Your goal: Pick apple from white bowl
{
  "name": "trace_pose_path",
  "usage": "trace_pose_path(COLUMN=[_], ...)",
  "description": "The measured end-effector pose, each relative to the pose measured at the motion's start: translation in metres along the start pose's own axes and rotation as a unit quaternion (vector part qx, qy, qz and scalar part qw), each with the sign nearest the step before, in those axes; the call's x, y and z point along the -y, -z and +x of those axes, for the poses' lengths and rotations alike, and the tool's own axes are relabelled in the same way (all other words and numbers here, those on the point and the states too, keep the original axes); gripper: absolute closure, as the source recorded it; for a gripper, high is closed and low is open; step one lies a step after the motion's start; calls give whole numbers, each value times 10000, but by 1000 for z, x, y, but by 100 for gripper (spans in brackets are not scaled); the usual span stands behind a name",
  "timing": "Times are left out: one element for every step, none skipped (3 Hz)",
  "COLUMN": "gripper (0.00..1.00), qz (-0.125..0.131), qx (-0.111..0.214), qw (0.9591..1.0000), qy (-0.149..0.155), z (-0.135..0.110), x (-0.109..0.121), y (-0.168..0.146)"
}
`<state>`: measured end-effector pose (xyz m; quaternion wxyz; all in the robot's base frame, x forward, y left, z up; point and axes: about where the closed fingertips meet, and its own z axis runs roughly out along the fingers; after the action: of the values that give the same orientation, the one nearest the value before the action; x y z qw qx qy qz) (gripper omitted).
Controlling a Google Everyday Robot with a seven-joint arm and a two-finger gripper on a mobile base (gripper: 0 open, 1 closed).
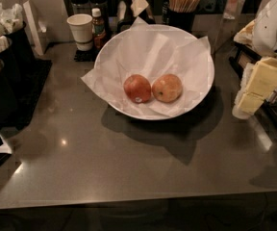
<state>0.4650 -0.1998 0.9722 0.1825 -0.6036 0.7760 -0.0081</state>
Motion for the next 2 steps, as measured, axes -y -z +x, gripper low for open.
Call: trace_pose_path(gripper=[0,0], qz=[-194,-681], qx=[584,1150], qw=[9972,9850], qy=[428,1094], z=[-49,-123], x=[6,4], y=[-18,-42])
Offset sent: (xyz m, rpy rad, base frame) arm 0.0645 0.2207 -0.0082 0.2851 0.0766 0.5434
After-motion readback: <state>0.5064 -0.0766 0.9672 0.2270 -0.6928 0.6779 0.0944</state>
